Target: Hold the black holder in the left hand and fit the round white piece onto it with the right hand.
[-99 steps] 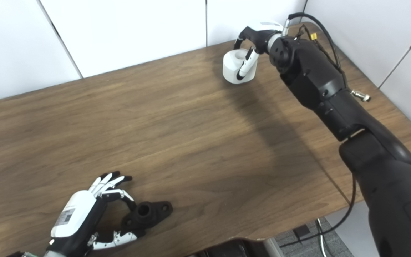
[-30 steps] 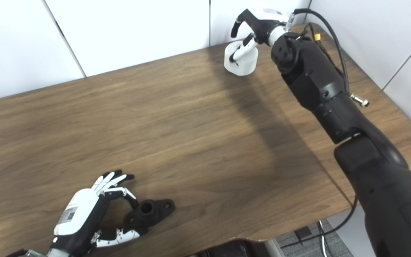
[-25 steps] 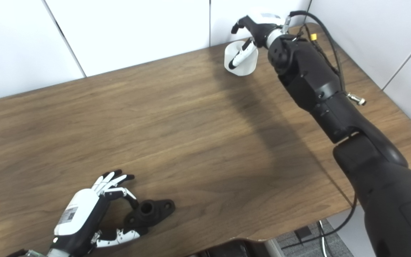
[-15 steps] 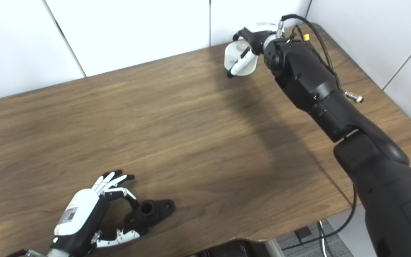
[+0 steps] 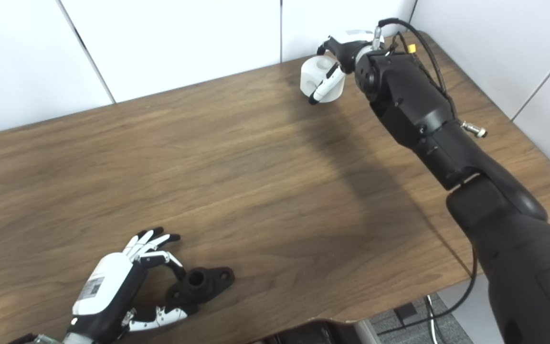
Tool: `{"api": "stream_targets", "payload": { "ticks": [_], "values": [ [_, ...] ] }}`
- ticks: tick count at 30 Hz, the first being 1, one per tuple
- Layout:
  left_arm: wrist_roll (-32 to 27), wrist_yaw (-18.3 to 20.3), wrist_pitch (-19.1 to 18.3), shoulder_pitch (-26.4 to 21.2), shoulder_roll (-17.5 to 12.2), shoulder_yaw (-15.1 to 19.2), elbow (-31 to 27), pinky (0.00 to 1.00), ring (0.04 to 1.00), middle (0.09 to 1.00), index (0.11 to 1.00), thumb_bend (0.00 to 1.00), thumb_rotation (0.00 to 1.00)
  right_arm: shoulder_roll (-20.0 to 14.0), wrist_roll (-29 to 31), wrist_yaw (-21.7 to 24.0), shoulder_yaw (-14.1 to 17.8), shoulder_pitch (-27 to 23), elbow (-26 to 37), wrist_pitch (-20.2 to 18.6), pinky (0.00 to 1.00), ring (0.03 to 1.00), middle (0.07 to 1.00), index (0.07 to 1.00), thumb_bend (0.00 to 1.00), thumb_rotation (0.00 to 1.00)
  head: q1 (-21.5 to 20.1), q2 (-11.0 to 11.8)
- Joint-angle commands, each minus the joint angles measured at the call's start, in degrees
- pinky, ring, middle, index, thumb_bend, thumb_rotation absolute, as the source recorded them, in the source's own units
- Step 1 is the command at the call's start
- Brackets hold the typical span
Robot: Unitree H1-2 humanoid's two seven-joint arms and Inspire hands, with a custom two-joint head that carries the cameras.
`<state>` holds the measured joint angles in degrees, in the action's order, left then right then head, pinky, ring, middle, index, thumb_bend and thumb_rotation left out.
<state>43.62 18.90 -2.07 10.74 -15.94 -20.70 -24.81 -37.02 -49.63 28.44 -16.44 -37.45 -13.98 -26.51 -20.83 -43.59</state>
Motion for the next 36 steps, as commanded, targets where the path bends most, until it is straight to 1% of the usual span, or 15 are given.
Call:
{"api": "stream_targets", "payload": {
  "ticks": [1, 6, 18, 36],
  "values": [
    [-0.08, 3.0, -2.46, 1.25, -1.11, -0.14, 1.13, 0.98, 0.975, 0.882, 0.493, 0.51, 0.06, -1.46, -0.95, -1.97, 1.27, -2.94, 0.74, -0.29, 0.95, 1.0, 0.969, 0.845, 0.98, 0.44, -0.08, -0.06],
    [-0.08, 3.54, -3.14, 1.16, -0.95, -0.07, 0.85, 0.98, 0.977, 0.883, 0.493, 0.51, 0.06, -1.6, -0.82, -2.06, 1.4, -2.67, 0.99, -0.27, 0.94, 1.0, 0.968, 0.839, 0.97, 0.44, -0.09, -0.08],
    [0.13, 3.57, -2.86, 1.11, -0.7, 0.14, 0.77, 0.98, 0.974, 0.88, 0.493, 0.51, 0.06, -1.2, -0.76, -1.39, 1.67, -2.33, 1.32, -0.26, 0.94, 1.0, 0.965, 0.828, 0.94, 0.44, -0.01, -0.1],
    [-0.02, 2.98, -2.25, 0.87, -0.41, 0.22, 1.59, 0.97, 0.972, 0.877, 0.493, 0.51, 0.06, -0.69, 0.21, -2.11, 1.04, -2.28, 0.18, 0.55, 0.94, 1.0, 0.967, 0.828, 0.93, 0.44, -0.01, -0.08]
  ]
}}
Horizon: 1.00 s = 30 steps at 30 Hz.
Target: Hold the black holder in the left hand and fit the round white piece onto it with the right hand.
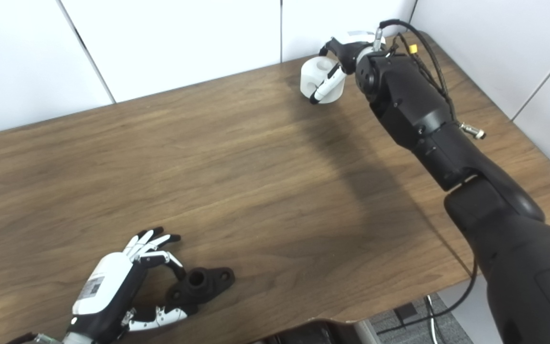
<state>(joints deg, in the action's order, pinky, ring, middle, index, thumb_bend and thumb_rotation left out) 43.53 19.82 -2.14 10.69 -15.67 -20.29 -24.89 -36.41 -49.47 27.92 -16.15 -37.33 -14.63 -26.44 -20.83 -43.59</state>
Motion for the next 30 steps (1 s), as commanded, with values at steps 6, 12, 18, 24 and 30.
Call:
{"api": "stream_targets", "payload": {
  "ticks": [6, 12, 18, 24, 30],
  "values": [
    [-0.03, 2.35, -2.38, 0.92, -0.57, -0.2, 1.47, 0.97, 0.974, 0.879, 0.493, 0.51, 0.06, -1.65, 0.48, -1.91, 0.57, -2.24, 0.93, 0.93, 0.93, 1.0, 0.964, 0.819, 0.93, 0.43, -0.06, -0.2],
    [-0.01, 2.13, -2.17, 0.85, -0.59, -0.17, 1.51, 0.97, 0.974, 0.879, 0.493, 0.51, 0.06, -1.66, 0.67, -1.88, 0.4, -2.34, 0.65, 0.65, 0.92, 1.0, 0.963, 0.811, 0.93, 0.42, -0.02, -0.29],
    [0.22, 2.11, -2.21, 0.89, -0.59, -0.09, 1.33, 0.96, 0.973, 0.878, 0.493, 0.51, 0.06, -1.95, 0.72, -1.37, 0.1, -2.25, 0.72, 0.58, 0.92, 1.0, 0.964, 0.799, 0.92, 0.42, 0.07, -0.42],
    [0.34, 2.18, -2.3, 0.94, -0.58, 0.0, 1.15, 0.96, 0.971, 0.877, 0.493, 0.51, 0.06, -2.27, 0.65, -1.07, -0.53, -2.23, 0.64, 0.74, 0.92, 1.0, 0.962, 0.788, 0.92, 0.42, -0.08, -0.51],
    [0.33, 2.47, -2.52, 0.88, -0.7, 0.09, 1.07, 0.97, 0.975, 0.88, 0.493, 0.5, 0.06, -2.42, 0.72, -0.34, -1.06, -2.11, 1.1, 0.84, 0.92, 1.0, 0.963, 0.768, 0.92, 0.42, -0.1, -0.6]
  ]
}}
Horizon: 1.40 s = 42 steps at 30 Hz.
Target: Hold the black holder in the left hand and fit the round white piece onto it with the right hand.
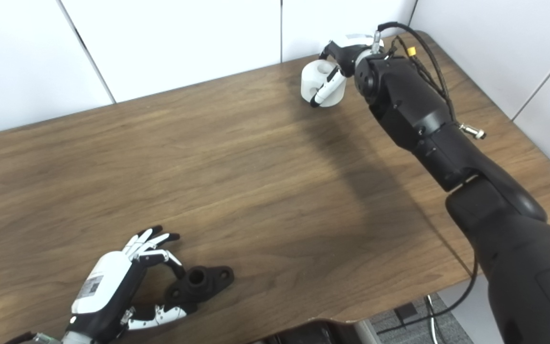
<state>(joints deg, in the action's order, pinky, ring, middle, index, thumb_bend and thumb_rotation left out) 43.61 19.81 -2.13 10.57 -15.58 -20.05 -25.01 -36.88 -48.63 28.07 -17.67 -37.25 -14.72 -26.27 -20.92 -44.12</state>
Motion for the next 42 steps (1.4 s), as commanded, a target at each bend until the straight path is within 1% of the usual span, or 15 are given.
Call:
{"api": "stream_targets", "payload": {
  "ticks": [1, 10, 17, 22, 26, 28, 30, 31, 32, 33, 35, 42],
  "values": [
    [0.19, 2.36, -2.43, 1.03, -0.79, -0.12, 1.26, 0.97, 0.974, 0.88, 0.493, 0.51, 0.06, -1.93, -0.1, -0.39, 0.43, -2.16, 1.28, 0.65, 0.92, 1.0, 0.963, 0.764, 0.92, 0.42, -0.01, -0.07],
    [-0.05, 1.96, -2.16, 1.18, -0.68, 0.02, 1.37, 0.96, 0.97, 0.874, 0.493, 0.51, 0.06, -1.84, 0.04, -1.29, 0.64, -2.05, 0.91, 1.32, 0.92, 1.0, 0.956, 0.771, 0.92, 0.41, -0.01, -0.09],
    [-0.04, 2.39, -2.4, 1.13, -0.77, -0.03, 1.02, 0.97, 0.973, 0.877, 0.493, 0.51, 0.06, -1.52, 0.47, -1.8, 1.13, -1.83, 0.75, 1.18, 0.92, 1.0, 0.959, 0.769, 0.91, 0.4, 0.03, -0.4],
    [0.01, 2.65, -2.61, 1.15, -0.78, -0.06, 0.81, 0.97, 0.974, 0.879, 0.493, 0.51, 0.06, -1.73, 0.86, -3.03, 1.18, -1.53, 0.91, 2.63, 0.9, 0.998, 0.944, 0.737, 0.9, 0.39, 0.05, -0.52],
    [0.04, 2.84, -2.56, 1.12, -0.88, -0.13, 0.73, 0.97, 0.974, 0.88, 0.493, 0.5, 0.06, -1.13, 1.58, -5.95, 2.41, -1.01, 1.17, 3.4, 0.88, 0.976, 0.922, 0.688, 0.89, 0.35, 0.01, -0.55],
    [-0.05, 2.82, -2.53, 1.12, -0.86, -0.11, 0.76, 0.97, 0.975, 0.881, 0.493, 0.5, 0.06, -0.63, 2.17, -7.97, 3.2, -0.77, 1.12, 3.71, 0.87, 0.949, 0.877, 0.629, 0.86, 0.27, 0.01, -0.55],
    [-0.03, 2.87, -2.66, 1.13, -0.8, -0.1, 0.72, 0.97, 0.975, 0.88, 0.493, 0.5, 0.06, -0.1, 2.87, -9.93, 4.02, -0.51, 1.16, 4.04, 0.86, 0.934, 0.85, 0.592, 0.84, 0.22, 0.01, -0.55],
    [0.01, 2.93, -2.73, 1.12, -0.79, -0.1, 0.69, 0.97, 0.976, 0.88, 0.493, 0.5, 0.06, 0.1, 3.11, -10.76, 4.29, -0.38, 1.25, 4.26, 0.87, 0.928, 0.833, 0.531, 0.66, 0.17, 0.01, -0.55],
    [0.0, 2.96, -2.74, 1.12, -0.78, -0.1, 0.63, 0.97, 0.975, 0.88, 0.493, 0.5, 0.06, 0.27, 3.36, -11.7, 4.57, -0.25, 1.32, 4.64, 0.87, 0.921, 0.82, 0.509, 0.59, 0.16, -0.07, -0.77],
    [0.02, 2.95, -2.72, 1.13, -0.77, -0.11, 0.6, 0.97, 0.974, 0.88, 0.493, 0.5, 0.06, 0.38, 3.57, -12.39, 4.78, -0.14, 1.35, 4.95, 0.87, 0.911, 0.806, 0.498, 0.56, 0.14, -0.07, -0.76],
    [0.08, 2.74, -2.48, 1.14, -0.77, -0.12, 0.65, 0.96, 0.972, 0.878, 0.493, 0.5, 0.06, 0.53, 3.88, -13.3, 4.96, -0.02, 1.33, 5.31, 0.87, 0.901, 0.787, 0.487, 0.53, 0.13, 0.03, -0.78],
    [0.3, 2.79, -2.59, 1.07, -0.7, -0.15, 0.62, 0.96, 0.971, 0.878, 0.493, 0.51, 0.06, 0.47, 3.51, -13.53, 4.28, -0.14, 1.31, 4.77, 0.87, 0.905, 0.787, 0.484, 0.52, 0.13, -0.02, -0.88]
  ]
}}
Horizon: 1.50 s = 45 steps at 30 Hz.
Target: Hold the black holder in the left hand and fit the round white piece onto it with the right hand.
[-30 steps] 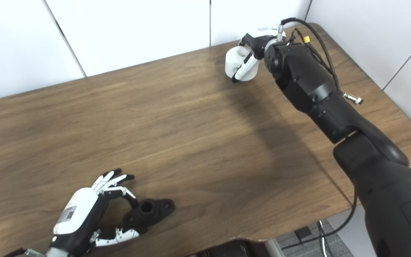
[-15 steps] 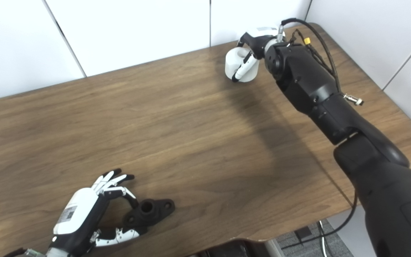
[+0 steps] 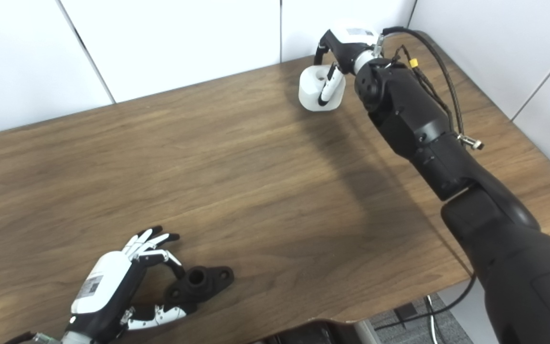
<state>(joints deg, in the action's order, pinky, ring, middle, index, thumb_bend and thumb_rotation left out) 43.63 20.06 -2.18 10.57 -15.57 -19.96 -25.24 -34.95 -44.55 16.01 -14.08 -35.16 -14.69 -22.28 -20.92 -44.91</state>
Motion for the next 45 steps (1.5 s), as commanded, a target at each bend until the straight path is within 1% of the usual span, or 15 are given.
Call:
{"api": "stream_targets", "payload": {
  "ticks": [1, 11, 13, 15, 20, 22, 24, 27, 29, 32, 36, 41, 45],
  "values": [
    [0.23, 2.52, -2.51, 1.04, -0.7, -0.24, 0.9, 0.96, 0.971, 0.877, 0.493, 0.51, 0.06, -1.48, -0.54, -1.49, 0.68, -2.17, 1.35, 0.79, 0.87, 0.904, 0.789, 0.485, 0.52, 0.13, -0.02, -0.08],
    [0.18, 2.52, -2.68, 0.7, -0.34, -0.36, 1.29, 0.96, 0.972, 0.88, 0.493, 0.51, 0.06, -2.09, -0.35, -2.2, 0.48, -1.77, 1.37, 2.34, 0.84, 0.89, 0.787, 0.484, 0.52, 0.13, 0.37, -0.03],
    [0.1, 2.43, -2.67, 0.57, -0.16, -0.42, 1.49, 0.96, 0.973, 0.88, 0.493, 0.51, 0.06, -2.47, -0.13, -2.22, 0.49, -1.42, 2.14, 3.37, 0.85, 0.888, 0.781, 0.484, 0.52, 0.13, 0.69, -0.05],
    [0.09, 2.32, -2.56, 0.4, 0.03, -0.52, 1.78, 0.96, 0.97, 0.878, 0.493, 0.51, 0.06, -3.17, -0.32, -1.92, 0.39, -0.73, 4.6, 4.7, 0.84, 0.886, 0.778, 0.484, 0.52, 0.13, 1.4, -0.13],
    [0.59, 2.16, -2.53, -0.3, 0.6, -0.89, 2.86, 0.95, 0.967, 0.875, 0.493, 0.51, 0.06, -4.03, -0.68, 1.48, 0.78, 1.59, 15.26, 4.26, 0.82, 0.885, 0.784, 0.485, 0.52, 0.13, 2.63, -0.01],
    [0.8, 2.27, -2.75, -0.52, 0.83, -1.07, 3.11, 0.96, 0.97, 0.877, 0.493, 0.51, 0.06, -3.82, -0.82, 2.74, 1.17, 2.48, 18.75, 3.59, 0.83, 0.885, 0.778, 0.485, 0.52, 0.13, 3.05, 0.0],
    [1.08, 2.18, -2.9, -0.8, 1.14, -1.37, 3.46, 0.96, 0.97, 0.877, 0.493, 0.51, 0.06, -3.58, -1.36, 4.44, 1.23, 3.85, 23.82, 2.87, 0.82, 0.886, 0.774, 0.485, 0.52, 0.13, 3.89, -0.03],
    [1.4, 2.21, -3.29, -1.14, 1.67, -1.67, 3.79, 0.96, 0.971, 0.878, 0.493, 0.5, 0.06, -3.36, -1.93, 6.24, 1.51, 5.22, 28.65, 2.8, 0.81, 0.882, 0.77, 0.485, 0.52, 0.13, 5.02, -0.13],
    [1.61, 2.34, -3.73, -1.31, 2.09, -1.8, 3.88, 0.96, 0.971, 0.878, 0.493, 0.5, 0.06, -3.01, -1.9, 7.63, 1.79, 6.49, 32.83, 2.86, 0.83, 0.878, 0.765, 0.485, 0.52, 0.13, 5.72, -0.34],
    [1.95, 2.42, -4.29, -1.57, 2.77, -2.08, 3.97, 0.97, 0.973, 0.879, 0.493, 0.5, 0.06, -2.28, -2.22, 10.74, 2.17, 8.26, 39.29, 1.88, 0.85, 0.882, 0.765, 0.485, 0.52, 0.14, 7.63, -0.92],
    [3.14, 2.57, -5.11, -2.04, 3.88, -2.83, 3.99, 0.97, 0.971, 0.877, 0.492, 0.51, 0.06, -1.42, -1.68, 15.08, 2.87, 10.9, 47.58, 1.75, 0.82, 0.876, 0.766, 0.484, 0.52, 0.14, 11.51, -2.23],
    [4.98, 2.9, -6.22, -2.9, 4.92, -4.18, 4.02, 0.96, 0.968, 0.874, 0.492, 0.51, 0.06, -0.03, -0.5, 19.57, 3.46, 13.85, 55.23, 2.34, 0.85, 0.869, 0.76, 0.483, 0.52, 0.14, 14.24, -3.53],
    [5.18, 3.42, -7.63, -3.27, 5.62, -4.59, 3.96, 0.98, 0.975, 0.878, 0.493, 0.51, 0.06, 1.39, 0.05, 22.38, 3.42, 14.69, 58.48, 2.98, 0.86, 0.863, 0.753, 0.483, 0.52, 0.14, 15.54, -4.49]
  ]
}}
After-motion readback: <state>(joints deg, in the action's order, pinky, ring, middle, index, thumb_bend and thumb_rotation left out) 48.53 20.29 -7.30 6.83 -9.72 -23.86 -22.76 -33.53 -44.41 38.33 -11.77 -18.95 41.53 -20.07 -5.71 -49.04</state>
